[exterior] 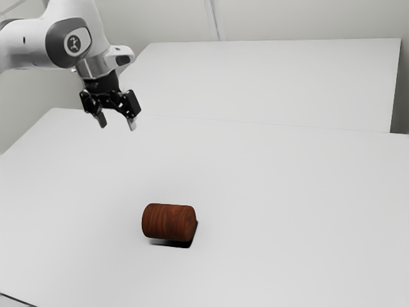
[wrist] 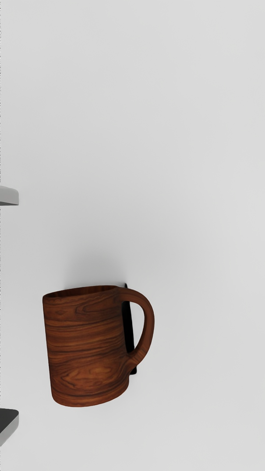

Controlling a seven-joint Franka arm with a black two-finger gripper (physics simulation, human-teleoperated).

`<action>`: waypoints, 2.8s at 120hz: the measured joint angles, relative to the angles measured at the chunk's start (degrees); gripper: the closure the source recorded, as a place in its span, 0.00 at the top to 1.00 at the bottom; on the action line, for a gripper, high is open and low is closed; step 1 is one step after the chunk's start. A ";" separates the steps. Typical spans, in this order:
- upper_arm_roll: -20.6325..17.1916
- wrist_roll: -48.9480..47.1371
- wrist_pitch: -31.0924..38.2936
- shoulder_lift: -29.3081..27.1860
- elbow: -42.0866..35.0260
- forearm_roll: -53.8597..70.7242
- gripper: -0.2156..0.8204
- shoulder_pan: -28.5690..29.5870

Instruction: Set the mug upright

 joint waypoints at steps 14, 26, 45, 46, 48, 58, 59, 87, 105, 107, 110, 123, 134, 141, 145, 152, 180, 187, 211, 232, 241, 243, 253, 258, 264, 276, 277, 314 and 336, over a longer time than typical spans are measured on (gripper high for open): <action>0.02 -0.18 3.05 -2.32 -6.54 -0.96 0.79 1.96; 0.02 -0.22 5.86 -5.13 -12.27 -2.06 0.79 2.19; 0.03 -0.37 8.84 -6.68 -18.66 -6.07 0.79 3.14; 0.03 -0.38 9.03 -6.80 -19.03 -6.31 0.79 3.19; 0.03 -0.37 9.41 -7.10 -19.75 -6.73 0.79 3.26; 0.02 -0.02 11.95 -8.80 -24.13 -8.58 0.79 3.65; 0.02 0.07 12.25 -8.88 -24.51 -8.77 0.79 3.75; 0.18 4.78 18.39 -9.28 -30.30 -15.01 0.79 6.32; 0.46 9.19 20.02 -8.61 -32.16 -19.59 0.79 7.77; 0.48 9.67 20.10 -8.55 -32.28 -20.08 0.79 8.04; 0.51 10.48 20.21 -8.42 -32.51 -20.95 0.79 8.35; 0.55 14.92 20.57 -7.91 -34.20 -25.41 0.79 9.86; 0.55 19.20 20.70 -7.59 -35.76 -29.42 0.79 10.93; 0.55 22.28 20.63 -6.92 -36.34 -32.16 0.79 11.50; 0.55 24.07 20.55 -6.51 -36.72 -33.67 0.79 11.90; 0.55 27.00 20.13 -6.05 -37.30 -35.77 0.79 12.77; 0.55 37.65 18.25 -0.55 -38.53 -44.20 0.79 13.77; 0.55 39.90 17.27 0.53 -38.49 -46.20 0.79 13.84; 0.47 46.17 12.87 3.71 -38.11 -51.43 0.79 15.86; 0.43 50.19 9.66 6.51 -37.79 -55.26 0.79 17.53; 0.39 51.57 8.16 7.08 -37.77 -56.34 0.79 17.67; 0.39 51.85 7.86 7.15 -37.77 -56.57 0.79 17.62; 0.37 53.13 6.38 7.80 -37.77 -57.80 0.76 17.11; 0.34 53.70 5.75 7.93 -37.77 -58.32 0.73 16.84; 0.33 54.33 5.08 8.04 -37.77 -58.88 0.67 16.64; 0.37 55.45 4.04 8.12 -37.77 -59.53 0.55 16.65; 0.37 55.54 3.97 8.12 -37.77 -59.57 0.54 16.67; 0.23 58.15 2.78 8.13 -37.77 -60.58 0.18 16.14; 0.13 59.22 2.98 8.00 -37.71 -60.86 0.08 15.93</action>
